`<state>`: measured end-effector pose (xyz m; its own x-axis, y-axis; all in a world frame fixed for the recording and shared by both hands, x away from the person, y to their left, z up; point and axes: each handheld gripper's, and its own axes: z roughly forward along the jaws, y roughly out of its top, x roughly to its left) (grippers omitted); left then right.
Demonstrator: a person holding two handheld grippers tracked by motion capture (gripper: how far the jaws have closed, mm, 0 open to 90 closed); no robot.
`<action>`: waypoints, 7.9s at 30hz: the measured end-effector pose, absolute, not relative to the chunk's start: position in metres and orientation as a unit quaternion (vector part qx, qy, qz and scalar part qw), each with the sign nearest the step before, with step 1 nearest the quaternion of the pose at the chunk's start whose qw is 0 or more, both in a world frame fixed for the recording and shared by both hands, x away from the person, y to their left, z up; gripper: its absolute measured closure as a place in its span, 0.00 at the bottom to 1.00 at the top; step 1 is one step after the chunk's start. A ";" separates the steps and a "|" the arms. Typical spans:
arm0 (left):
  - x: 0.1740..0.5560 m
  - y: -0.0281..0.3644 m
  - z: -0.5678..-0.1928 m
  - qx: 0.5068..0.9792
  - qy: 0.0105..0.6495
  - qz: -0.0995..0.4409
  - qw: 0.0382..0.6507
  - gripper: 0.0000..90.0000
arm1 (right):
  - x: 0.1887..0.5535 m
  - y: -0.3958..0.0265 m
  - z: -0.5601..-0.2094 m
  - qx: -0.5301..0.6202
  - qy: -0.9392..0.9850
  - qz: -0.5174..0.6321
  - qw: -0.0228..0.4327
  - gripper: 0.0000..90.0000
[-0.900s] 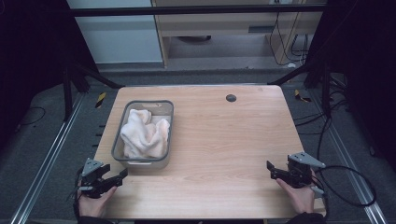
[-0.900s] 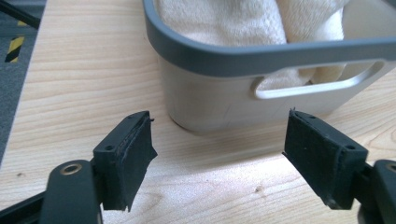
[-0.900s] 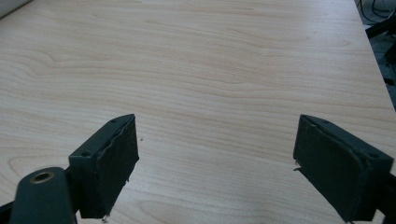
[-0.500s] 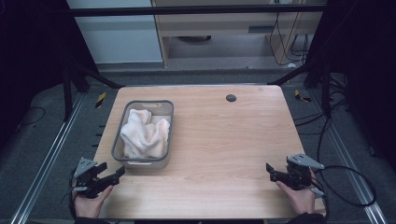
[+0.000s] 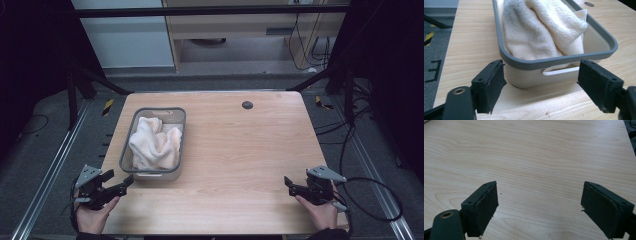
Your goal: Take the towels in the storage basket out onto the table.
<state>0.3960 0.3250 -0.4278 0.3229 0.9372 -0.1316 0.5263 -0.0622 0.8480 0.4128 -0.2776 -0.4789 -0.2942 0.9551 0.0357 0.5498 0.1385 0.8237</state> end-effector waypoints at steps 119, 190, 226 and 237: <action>0.521 0.276 -0.415 0.745 0.564 0.169 0.312 0.62 | 0.417 -0.273 -0.487 0.532 0.740 0.338 0.234 0.10; 0.475 0.260 -0.290 0.729 0.466 0.243 0.439 0.77 | 0.418 -0.275 -0.485 0.533 0.739 0.336 0.237 0.10; 0.472 0.192 -0.282 0.764 0.401 0.211 0.460 0.77 | 0.416 -0.287 -0.483 0.545 0.722 0.345 0.250 0.11; 0.476 0.165 -0.288 0.775 0.382 0.198 0.462 0.77 | 0.415 -0.291 -0.484 0.545 0.720 0.342 0.259 0.11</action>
